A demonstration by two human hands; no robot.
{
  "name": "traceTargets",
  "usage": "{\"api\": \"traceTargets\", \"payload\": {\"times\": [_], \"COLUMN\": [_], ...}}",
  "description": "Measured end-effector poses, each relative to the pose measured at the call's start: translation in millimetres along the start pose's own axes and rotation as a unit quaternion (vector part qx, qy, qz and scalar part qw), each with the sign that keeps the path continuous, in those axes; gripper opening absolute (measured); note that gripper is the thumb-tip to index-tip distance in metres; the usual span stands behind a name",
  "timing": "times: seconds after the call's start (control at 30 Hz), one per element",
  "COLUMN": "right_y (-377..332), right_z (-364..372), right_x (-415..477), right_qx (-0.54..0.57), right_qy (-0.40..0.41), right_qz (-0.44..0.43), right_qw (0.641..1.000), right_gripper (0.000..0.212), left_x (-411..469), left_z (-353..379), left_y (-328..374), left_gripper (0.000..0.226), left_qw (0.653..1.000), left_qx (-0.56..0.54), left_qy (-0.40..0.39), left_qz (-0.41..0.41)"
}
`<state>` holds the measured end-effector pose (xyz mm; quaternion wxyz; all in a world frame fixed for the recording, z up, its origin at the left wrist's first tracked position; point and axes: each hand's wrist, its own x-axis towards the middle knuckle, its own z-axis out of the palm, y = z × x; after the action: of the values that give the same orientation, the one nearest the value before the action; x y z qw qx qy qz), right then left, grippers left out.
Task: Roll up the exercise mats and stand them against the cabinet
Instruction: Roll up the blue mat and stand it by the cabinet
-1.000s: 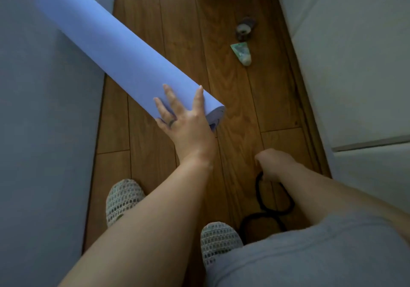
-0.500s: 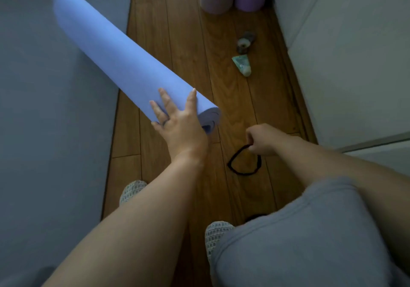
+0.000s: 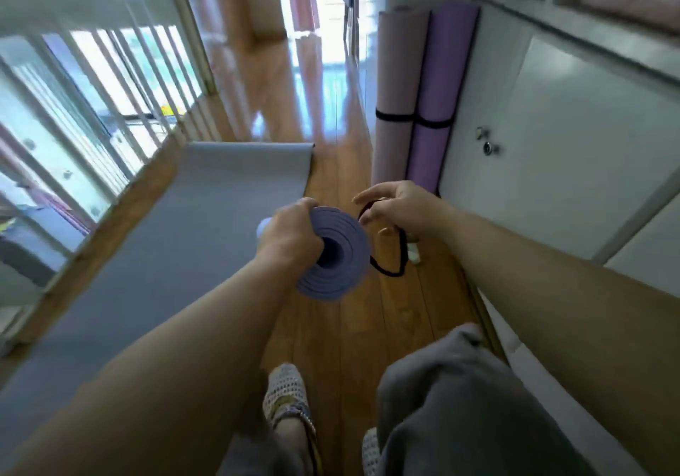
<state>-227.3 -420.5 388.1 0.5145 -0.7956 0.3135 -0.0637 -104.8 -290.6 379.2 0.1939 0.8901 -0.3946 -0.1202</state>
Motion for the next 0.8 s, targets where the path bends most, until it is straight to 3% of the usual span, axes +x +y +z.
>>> {"api": "traceTargets", "payload": {"times": [0.17,0.33,0.43,0.63,0.8], "right_y": [-84.0,-137.5,-149.8,-163.2,-167.5], "right_z": [14.3,30.0,33.1,40.2,47.2], "right_x": [-69.7,-119.8,-138.1,-168.3,-178.4], "right_qx": [-0.11,-0.244,-0.272,-0.314,-0.267], "right_qy": [-0.032,-0.018,-0.038,-0.132,-0.227], "right_qz": [-0.07,-0.138,-0.087,0.011,0.068], "right_qw": [0.991,0.96,0.958,0.94,0.934], "right_gripper": [0.05,0.051,0.056,0.049,0.039], "left_x": [-60.8,-117.2,-140.9,-167.4,-175.0], "left_z": [-95.5,-150.2,-165.9,-169.1,-164.6], "left_y": [5.3,18.3,17.3,9.2,8.1], "left_gripper": [0.044,0.053,0.058,0.062,0.073], "left_qw": [0.999,0.997,0.996,0.981,0.951], "left_qx": [-0.002,0.017,0.023,-0.033,-0.091], "left_qy": [0.01,-0.011,-0.038,-0.17,-0.286], "left_qz": [0.035,0.076,0.078,0.082,0.076]}}
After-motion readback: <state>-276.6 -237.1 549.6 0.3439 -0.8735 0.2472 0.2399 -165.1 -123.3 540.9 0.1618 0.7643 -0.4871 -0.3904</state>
